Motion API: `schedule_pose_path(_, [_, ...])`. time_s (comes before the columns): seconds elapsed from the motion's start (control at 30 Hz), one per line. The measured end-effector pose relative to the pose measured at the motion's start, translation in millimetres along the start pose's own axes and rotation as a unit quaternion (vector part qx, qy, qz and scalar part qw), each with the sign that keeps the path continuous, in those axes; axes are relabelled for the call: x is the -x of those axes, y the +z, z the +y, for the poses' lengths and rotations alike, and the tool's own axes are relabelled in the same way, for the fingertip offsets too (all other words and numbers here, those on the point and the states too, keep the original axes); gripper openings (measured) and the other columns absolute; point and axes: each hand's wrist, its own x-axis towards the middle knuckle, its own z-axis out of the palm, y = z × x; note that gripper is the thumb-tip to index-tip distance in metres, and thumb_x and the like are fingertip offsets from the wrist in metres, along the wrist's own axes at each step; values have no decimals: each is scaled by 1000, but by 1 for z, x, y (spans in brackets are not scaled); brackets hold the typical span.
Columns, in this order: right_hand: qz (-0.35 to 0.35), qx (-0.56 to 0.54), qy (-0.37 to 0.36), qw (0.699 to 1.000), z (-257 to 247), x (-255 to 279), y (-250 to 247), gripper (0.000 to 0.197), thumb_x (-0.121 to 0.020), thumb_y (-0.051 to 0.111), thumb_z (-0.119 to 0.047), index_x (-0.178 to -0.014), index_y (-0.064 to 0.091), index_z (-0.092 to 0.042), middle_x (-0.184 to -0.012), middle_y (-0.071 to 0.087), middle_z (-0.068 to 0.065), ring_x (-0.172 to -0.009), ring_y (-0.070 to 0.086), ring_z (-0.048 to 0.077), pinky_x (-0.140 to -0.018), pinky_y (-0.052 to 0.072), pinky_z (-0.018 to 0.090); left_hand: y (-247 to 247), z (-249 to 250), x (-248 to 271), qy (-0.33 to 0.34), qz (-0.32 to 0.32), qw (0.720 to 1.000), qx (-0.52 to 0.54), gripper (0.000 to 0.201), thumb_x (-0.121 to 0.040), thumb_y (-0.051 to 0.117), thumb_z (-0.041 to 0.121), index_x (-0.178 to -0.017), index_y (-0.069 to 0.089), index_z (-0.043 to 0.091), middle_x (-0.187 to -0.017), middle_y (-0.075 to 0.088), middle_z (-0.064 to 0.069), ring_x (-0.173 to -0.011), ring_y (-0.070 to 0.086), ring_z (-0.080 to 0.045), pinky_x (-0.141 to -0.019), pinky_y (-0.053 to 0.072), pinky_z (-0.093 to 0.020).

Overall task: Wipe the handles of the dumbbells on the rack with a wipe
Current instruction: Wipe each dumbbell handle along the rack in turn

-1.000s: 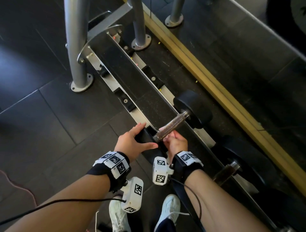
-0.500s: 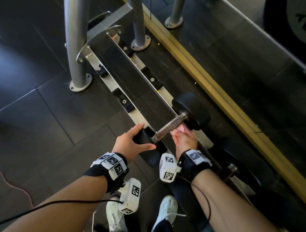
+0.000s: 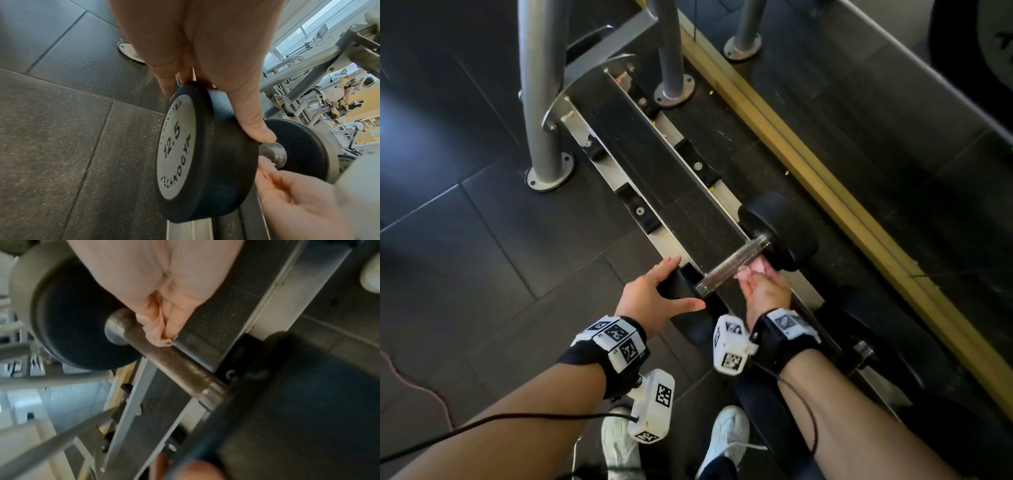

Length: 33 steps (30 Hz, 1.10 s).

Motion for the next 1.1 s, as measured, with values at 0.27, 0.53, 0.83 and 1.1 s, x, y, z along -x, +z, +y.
schedule_pose_path(0.27, [-134,311,-60,939,-18,14,-29,45,-86,55,7,-87,78,-31,-94,77,-3,-91,73,11,-81,58,26,1,0,0,10,11,1000,12,97,-59,88,52,-144,41,45,-152,40,19,-141,35,-5,-118,27,-26])
schedule_pose_path(0.53, [-271,599,-345,670,-82,5,37,37,-98,47,-5,-116,70,-27,-111,63,-23,-100,56,-14,-78,40,-3,1,2,2,2,-1,999,36,99,-61,88,49,-147,38,43,-154,37,19,-144,32,-8,-120,28,-35])
schedule_pose_path(0.83, [-258,829,-263,420,-51,-27,54,43,-89,60,-9,-124,54,-34,-112,65,1,-100,61,19,-86,51,34,2,-1,1,13,-7,999,37,99,-65,86,50,-149,33,42,-158,32,14,-148,20,-9,-119,20,-34])
schedule_pose_path(1.1, [-321,781,-213,491,-60,-26,52,23,-104,41,-23,-114,59,-33,-86,60,-18,-84,59,0,-73,44,18,3,-3,1,25,-10,999,33,100,-66,84,52,-151,32,41,-159,29,14,-150,16,-9,-121,17,-34])
